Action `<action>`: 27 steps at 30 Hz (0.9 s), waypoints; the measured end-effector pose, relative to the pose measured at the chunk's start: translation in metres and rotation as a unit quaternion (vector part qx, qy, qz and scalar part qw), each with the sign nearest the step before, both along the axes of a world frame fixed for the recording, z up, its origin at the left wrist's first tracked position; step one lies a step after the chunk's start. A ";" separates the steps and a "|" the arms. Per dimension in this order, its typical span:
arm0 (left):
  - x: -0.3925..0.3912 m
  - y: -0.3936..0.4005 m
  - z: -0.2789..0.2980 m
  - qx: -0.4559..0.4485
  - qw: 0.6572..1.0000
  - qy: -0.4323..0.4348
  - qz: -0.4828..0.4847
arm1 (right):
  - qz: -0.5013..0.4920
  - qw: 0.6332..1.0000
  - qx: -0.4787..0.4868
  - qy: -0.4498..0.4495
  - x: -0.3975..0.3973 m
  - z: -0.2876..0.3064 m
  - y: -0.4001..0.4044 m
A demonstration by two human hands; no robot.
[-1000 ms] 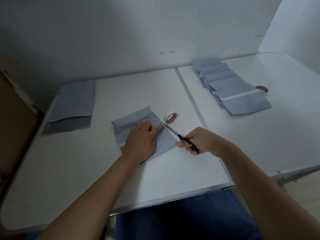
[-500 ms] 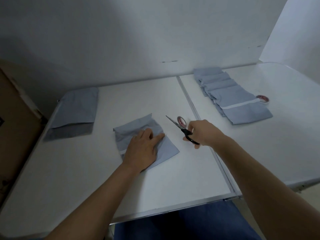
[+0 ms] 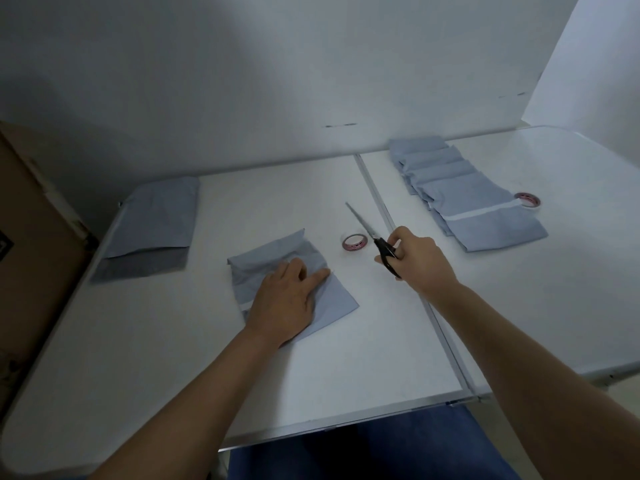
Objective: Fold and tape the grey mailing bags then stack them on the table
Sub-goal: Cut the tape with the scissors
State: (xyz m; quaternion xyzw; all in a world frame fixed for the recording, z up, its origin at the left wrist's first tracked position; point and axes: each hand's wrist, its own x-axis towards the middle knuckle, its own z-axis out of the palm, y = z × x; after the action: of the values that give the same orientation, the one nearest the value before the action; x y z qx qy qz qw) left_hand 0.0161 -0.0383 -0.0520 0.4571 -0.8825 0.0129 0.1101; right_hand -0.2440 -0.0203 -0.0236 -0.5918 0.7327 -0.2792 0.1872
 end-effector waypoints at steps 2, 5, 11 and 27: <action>0.000 0.000 0.001 -0.001 1.000 -0.002 0.000 | -0.025 0.999 -0.006 0.024 -0.003 -0.004 -0.003; -0.001 0.000 0.001 -0.001 1.000 -0.001 0.001 | -0.036 0.998 0.021 0.056 -0.002 0.001 -0.009; 0.000 0.001 0.002 0.001 1.000 -0.009 0.000 | -0.033 0.983 0.054 0.171 0.004 0.010 -0.025; 0.003 0.002 0.003 0.020 1.000 0.024 -0.002 | 0.042 0.976 0.195 0.090 0.001 0.035 -0.031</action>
State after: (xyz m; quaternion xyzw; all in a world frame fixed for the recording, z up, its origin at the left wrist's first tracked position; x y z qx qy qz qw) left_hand 0.0193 -0.0365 -0.0487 0.4576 -0.8806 -0.0159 0.1216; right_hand -0.2432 -0.0518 0.0114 -0.5971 0.7613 -0.0683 0.2436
